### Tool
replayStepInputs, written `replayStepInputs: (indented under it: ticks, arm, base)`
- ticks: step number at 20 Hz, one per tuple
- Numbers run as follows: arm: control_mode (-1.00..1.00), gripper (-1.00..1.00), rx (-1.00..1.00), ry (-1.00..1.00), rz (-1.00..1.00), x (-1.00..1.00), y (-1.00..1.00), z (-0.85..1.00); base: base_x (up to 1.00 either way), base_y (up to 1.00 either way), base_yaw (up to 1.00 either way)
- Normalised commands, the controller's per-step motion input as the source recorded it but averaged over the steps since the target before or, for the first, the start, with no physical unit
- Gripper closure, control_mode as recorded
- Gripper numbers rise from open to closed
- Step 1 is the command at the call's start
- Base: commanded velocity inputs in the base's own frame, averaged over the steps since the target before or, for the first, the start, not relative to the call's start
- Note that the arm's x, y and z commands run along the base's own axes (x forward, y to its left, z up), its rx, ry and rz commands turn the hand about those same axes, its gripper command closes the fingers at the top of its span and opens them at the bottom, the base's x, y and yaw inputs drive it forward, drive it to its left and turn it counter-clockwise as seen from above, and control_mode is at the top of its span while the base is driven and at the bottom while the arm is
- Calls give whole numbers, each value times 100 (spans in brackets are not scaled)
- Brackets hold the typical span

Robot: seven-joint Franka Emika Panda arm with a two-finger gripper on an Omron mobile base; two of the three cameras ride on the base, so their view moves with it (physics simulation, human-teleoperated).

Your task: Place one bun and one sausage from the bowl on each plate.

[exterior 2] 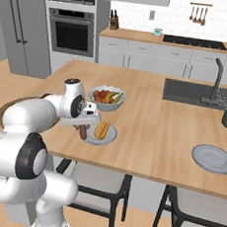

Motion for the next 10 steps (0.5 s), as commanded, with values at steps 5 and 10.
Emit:
replayStepInputs:
  ticks: [5, 10]
  arm:
    - [-100, 100, 4, 0, -27, 60, 4, -9]
    - [-100, 100, 10, 0, -27, 42, 3, -39]
  base:
    - [0, 0, 0]
    - [0, 0, 0]
